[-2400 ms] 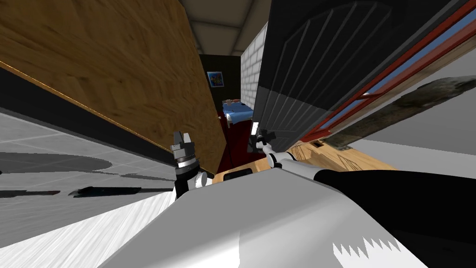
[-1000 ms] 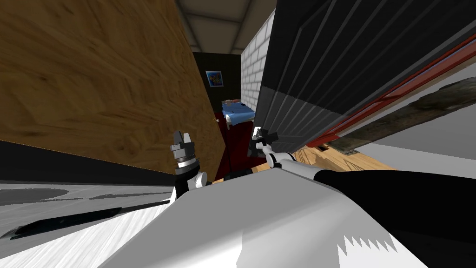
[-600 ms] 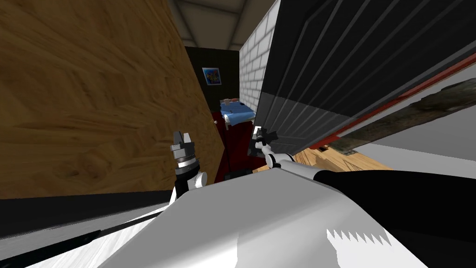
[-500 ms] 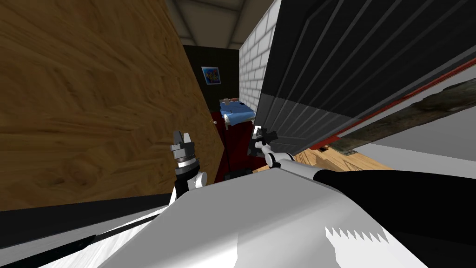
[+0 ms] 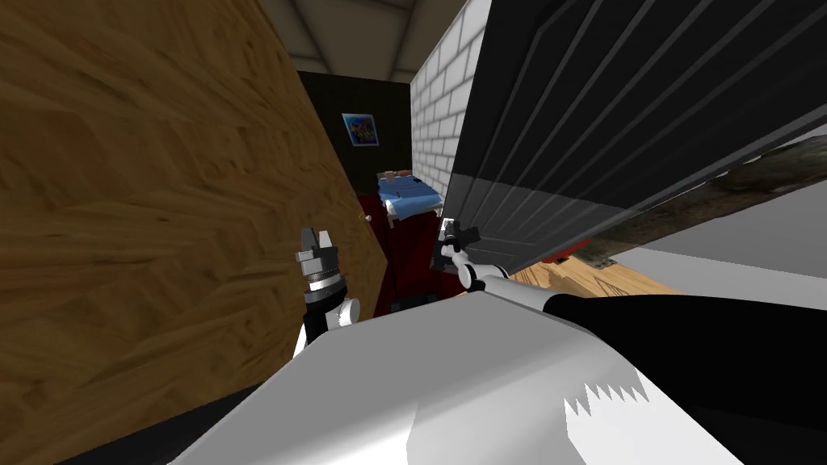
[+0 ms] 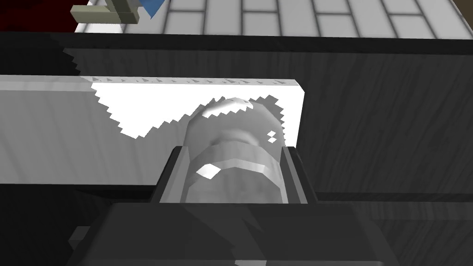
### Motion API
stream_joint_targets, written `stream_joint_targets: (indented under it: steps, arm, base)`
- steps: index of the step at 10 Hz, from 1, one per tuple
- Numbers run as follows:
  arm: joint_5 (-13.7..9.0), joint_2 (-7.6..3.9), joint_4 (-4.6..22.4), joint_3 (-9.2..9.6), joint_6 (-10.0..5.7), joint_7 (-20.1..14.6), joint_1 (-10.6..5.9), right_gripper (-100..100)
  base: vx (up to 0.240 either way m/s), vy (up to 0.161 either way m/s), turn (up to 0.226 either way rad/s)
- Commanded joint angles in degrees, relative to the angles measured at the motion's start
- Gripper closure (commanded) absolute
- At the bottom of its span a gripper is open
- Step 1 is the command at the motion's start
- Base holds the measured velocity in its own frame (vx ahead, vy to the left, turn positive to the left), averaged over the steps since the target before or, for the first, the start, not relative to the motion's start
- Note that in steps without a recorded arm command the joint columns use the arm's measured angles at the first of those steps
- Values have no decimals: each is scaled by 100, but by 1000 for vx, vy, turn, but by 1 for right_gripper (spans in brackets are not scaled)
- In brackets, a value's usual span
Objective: Push the door open
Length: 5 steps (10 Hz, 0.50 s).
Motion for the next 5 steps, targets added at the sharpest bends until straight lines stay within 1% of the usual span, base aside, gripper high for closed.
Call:
stream_joint_targets:
  steps: [1, 2, 3, 4, 5]
  arm:
    - [-35, -56, 166, -89, -169, 68, -91, 100]
    - [-91, 10, 193, -223, -221, 246, -141, 100]
    - [-110, 33, 203, -269, -239, 306, -157, 100]
    - [-147, 79, 221, -359, -274, 427, -191, 100]
    - [-185, 127, 240, -450, -309, 548, -224, 100]
  base:
    - [85, -16, -31]
    - [130, -23, -93]
    - [180, -10, -100]
    - [185, -12, -84]
    - [162, 7, -139]
